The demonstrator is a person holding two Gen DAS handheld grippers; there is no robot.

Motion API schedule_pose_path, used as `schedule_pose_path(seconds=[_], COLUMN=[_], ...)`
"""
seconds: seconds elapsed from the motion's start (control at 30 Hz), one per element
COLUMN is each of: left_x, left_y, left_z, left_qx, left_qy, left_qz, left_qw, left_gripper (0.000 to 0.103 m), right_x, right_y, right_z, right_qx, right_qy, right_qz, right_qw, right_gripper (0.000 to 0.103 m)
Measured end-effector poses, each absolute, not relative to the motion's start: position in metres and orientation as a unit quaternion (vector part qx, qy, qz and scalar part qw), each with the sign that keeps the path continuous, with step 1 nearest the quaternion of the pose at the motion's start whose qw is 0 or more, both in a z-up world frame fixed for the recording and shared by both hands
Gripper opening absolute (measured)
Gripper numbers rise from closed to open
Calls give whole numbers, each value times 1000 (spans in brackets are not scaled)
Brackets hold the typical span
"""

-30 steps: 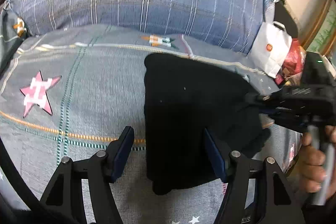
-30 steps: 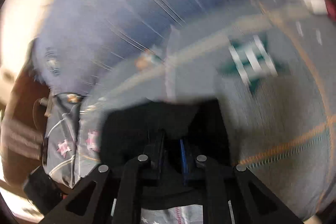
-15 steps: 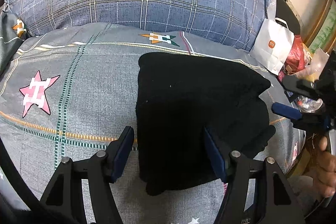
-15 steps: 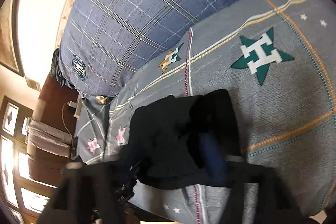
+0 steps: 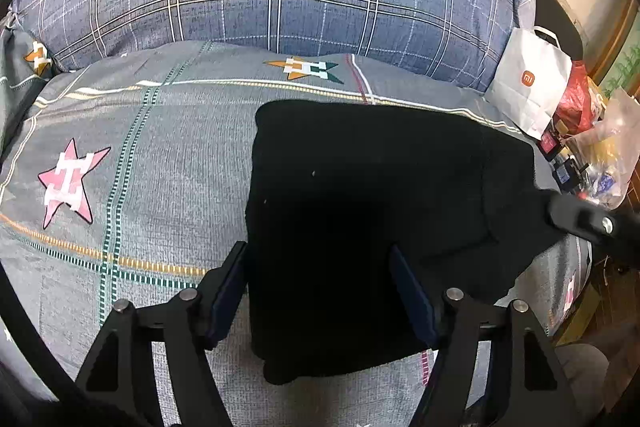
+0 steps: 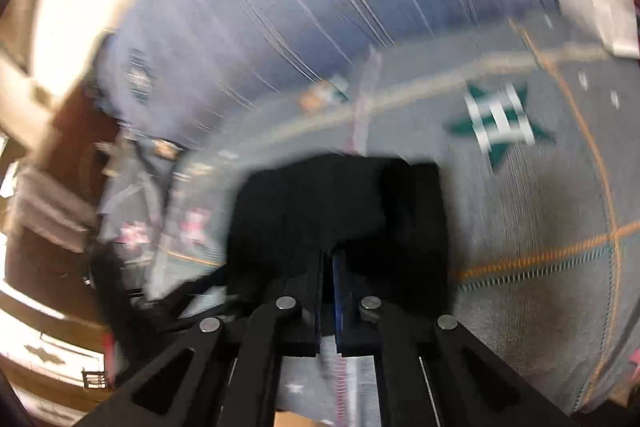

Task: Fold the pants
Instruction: 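Open both grippers and square the folded pants bundle on the bed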

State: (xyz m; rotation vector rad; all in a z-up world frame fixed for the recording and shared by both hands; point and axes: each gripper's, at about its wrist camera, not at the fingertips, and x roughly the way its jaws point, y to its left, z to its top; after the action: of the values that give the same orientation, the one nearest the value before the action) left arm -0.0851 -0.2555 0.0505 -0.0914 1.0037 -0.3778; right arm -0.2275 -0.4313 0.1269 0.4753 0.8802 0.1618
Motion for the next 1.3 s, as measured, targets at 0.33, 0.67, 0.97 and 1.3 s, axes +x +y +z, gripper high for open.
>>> schedule_pose_path(seconds=[0.33, 0.67, 0.97, 1.3], left_x=[-87, -108, -105, -112], left_y=[-254, -264, -274, -279], left_z=[62, 100, 89, 73], left_qx=[-30, 6, 41, 78], left_qy=[486, 424, 437, 428], left_qz=[-191, -216, -212, -184], left_qw=[852, 880, 873, 881], left_gripper=[73, 73, 73, 75], right_x=[-227, -218, -219, -223], right_y=[-442, -447, -454, -478], right_z=[100, 73, 70, 109], right_qx=[232, 234, 265, 348], right_qy=[448, 509, 499, 362], right_qz=[37, 13, 17, -2], right_qw=[863, 828, 825, 865], right_gripper=[3, 4, 5, 24])
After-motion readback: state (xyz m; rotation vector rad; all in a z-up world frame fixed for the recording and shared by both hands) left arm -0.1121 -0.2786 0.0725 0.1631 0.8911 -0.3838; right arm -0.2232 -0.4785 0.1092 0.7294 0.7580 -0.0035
